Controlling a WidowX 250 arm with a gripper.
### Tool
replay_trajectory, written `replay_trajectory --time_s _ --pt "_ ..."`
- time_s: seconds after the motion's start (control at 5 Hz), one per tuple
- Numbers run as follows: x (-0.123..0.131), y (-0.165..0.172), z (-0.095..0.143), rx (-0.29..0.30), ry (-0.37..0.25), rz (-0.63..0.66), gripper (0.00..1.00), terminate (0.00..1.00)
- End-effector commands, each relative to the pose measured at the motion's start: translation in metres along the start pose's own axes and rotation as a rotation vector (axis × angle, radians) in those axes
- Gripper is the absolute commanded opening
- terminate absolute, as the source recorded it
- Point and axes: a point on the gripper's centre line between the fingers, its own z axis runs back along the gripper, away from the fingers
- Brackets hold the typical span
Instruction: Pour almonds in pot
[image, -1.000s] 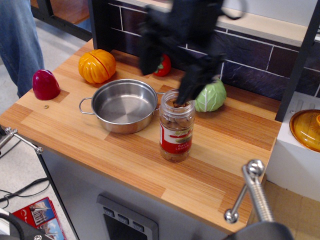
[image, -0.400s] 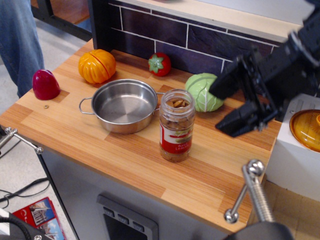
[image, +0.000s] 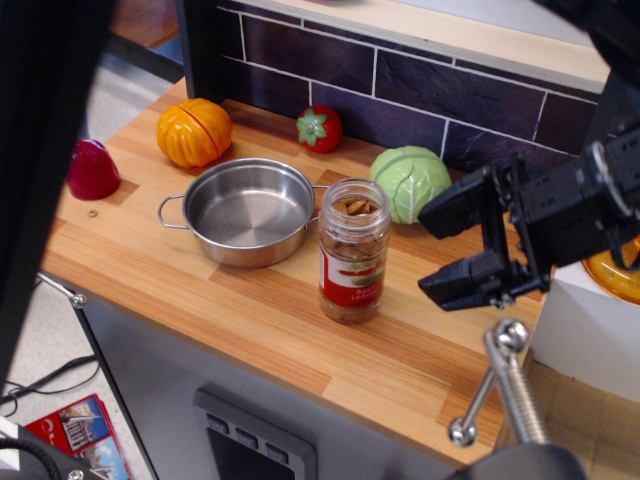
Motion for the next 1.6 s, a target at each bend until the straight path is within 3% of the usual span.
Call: replay_trajectory --time_s 0.0,0.8,1.4 --pt "-0.003 0.000 -0.019 0.067 0.105 0.024 1.00 0.00" --pt "-0.018 0.011 -0.068 0.112 0.284 -0.024 1.00 0.00" --pt "-0.044 0.014 -0.097 0.133 0.336 -0.056 1.00 0.00"
